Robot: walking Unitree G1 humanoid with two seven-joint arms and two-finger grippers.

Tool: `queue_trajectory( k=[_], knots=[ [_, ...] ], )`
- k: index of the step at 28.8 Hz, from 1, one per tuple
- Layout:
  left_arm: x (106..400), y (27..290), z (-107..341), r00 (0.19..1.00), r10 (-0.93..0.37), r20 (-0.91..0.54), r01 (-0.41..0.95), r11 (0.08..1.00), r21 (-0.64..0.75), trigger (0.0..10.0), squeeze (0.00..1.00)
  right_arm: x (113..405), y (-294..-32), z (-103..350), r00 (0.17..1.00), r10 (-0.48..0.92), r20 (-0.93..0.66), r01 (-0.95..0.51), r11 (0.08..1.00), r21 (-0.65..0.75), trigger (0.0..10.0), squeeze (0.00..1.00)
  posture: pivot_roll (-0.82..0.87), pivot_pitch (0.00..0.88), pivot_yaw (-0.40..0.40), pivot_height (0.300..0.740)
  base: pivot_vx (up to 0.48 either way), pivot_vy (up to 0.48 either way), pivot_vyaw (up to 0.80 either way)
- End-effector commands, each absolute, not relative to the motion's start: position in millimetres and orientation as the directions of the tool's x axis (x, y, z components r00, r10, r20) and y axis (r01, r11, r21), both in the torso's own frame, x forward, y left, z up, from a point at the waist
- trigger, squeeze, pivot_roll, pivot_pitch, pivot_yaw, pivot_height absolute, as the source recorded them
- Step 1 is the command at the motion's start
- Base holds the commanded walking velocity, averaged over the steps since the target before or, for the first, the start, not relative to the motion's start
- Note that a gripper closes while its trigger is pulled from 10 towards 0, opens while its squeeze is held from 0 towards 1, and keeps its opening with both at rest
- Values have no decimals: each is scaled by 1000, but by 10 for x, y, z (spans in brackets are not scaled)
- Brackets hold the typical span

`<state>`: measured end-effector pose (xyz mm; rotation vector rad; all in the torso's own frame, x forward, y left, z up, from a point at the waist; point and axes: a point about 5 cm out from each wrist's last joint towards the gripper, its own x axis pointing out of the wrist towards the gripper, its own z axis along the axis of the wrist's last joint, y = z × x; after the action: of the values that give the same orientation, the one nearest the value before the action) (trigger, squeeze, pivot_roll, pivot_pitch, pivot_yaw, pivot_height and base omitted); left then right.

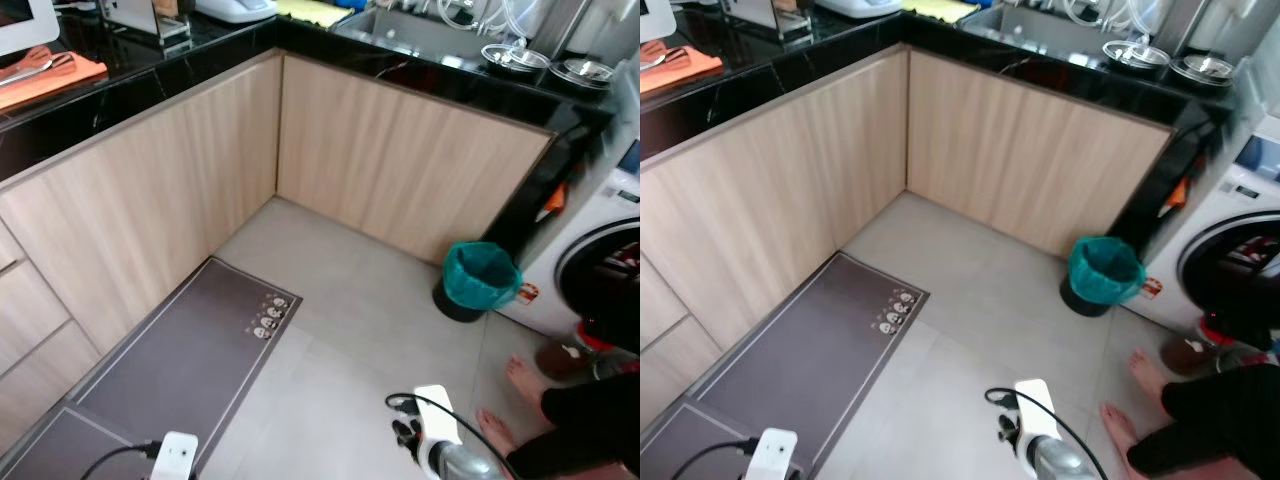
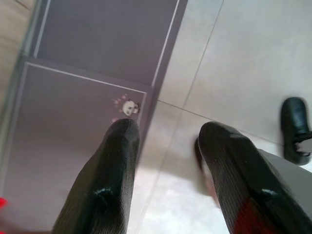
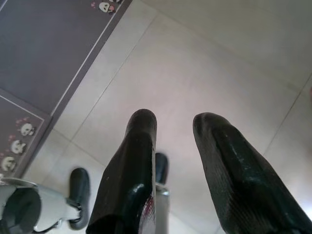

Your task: Kitchen organization

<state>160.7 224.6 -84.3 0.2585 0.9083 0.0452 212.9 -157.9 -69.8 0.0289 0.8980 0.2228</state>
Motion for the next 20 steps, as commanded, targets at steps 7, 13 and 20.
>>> queue_trajectory(
  k=[7,13,20],
  knots=[
    [1654,2168,-844,615,106,-782,88,976,201,10000,0,2060,-1666,-729,596,191,-780,-158,980,120,10000,0,3,57,-72,740,162,0,0],
    [1684,2176,-831,616,107,-780,96,973,209,10000,0,2047,-1651,-741,593,179,-785,-121,984,133,10000,0,-3,52,-61,740,454,0,-133],
    [1664,2185,-837,612,106,-783,97,973,208,10000,0,2075,-1637,-724,602,186,-776,-147,982,121,10000,0,8,42,-58,740,417,0,-433]
  ],
)
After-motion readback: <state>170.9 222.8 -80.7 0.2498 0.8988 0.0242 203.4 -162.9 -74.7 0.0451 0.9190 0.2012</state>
